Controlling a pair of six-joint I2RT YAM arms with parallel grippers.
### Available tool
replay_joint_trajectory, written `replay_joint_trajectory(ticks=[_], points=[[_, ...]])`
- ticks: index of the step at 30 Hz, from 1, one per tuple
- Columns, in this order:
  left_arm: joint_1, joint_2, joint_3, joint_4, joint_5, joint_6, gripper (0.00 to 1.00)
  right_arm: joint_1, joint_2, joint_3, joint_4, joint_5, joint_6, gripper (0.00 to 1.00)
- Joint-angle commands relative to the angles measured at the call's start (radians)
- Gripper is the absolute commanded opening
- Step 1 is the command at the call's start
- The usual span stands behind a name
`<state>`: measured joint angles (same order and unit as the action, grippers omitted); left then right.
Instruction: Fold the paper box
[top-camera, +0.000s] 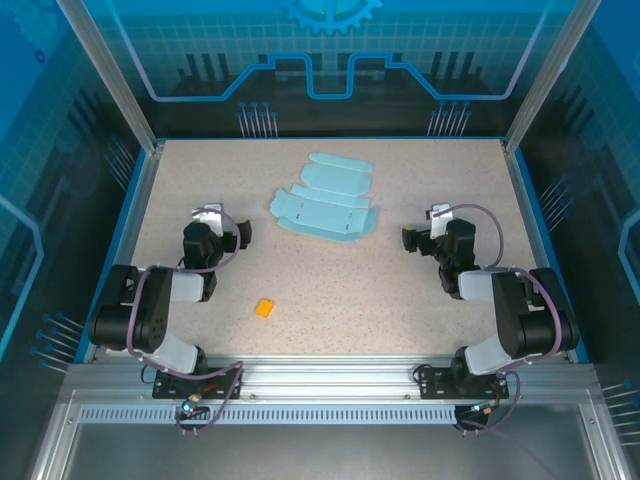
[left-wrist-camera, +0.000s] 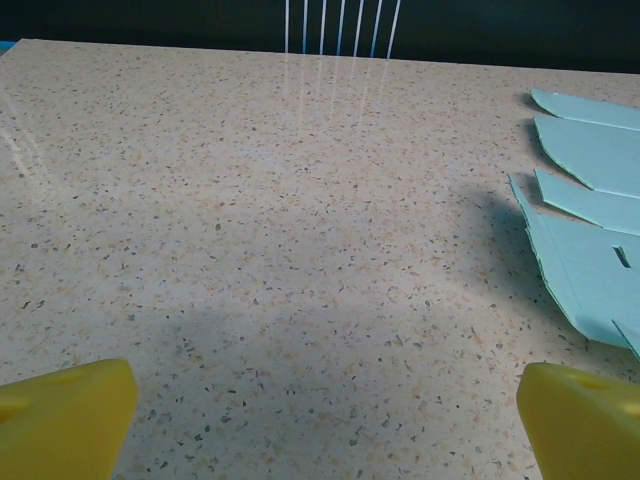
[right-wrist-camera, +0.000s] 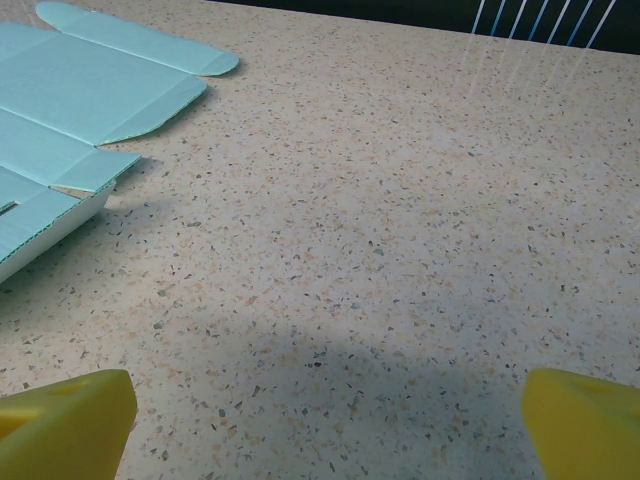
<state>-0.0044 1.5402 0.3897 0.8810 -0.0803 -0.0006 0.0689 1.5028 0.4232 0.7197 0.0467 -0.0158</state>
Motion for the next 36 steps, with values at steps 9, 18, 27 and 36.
replay_joint_trajectory(ticks=[9, 18, 27, 36], points=[[0.009, 0.008, -0.005, 0.03, 0.024, -0.006, 0.99, -0.016, 0.002, 0.013, 0.024, -0.009, 0.007, 1.0], [0.009, -0.037, -0.035, 0.05, -0.068, -0.038, 0.99, 0.005, -0.115, 0.077, -0.196, 0.126, 0.051, 1.0], [0.011, -0.342, 0.124, -0.482, -0.093, -0.186, 0.99, -0.01, -0.341, 0.108, -0.429, 0.287, 0.254, 1.0], [-0.062, -0.359, 0.143, -0.459, 0.257, -0.717, 0.98, 0.036, -0.477, 0.176, -0.771, 0.111, 0.601, 0.97]])
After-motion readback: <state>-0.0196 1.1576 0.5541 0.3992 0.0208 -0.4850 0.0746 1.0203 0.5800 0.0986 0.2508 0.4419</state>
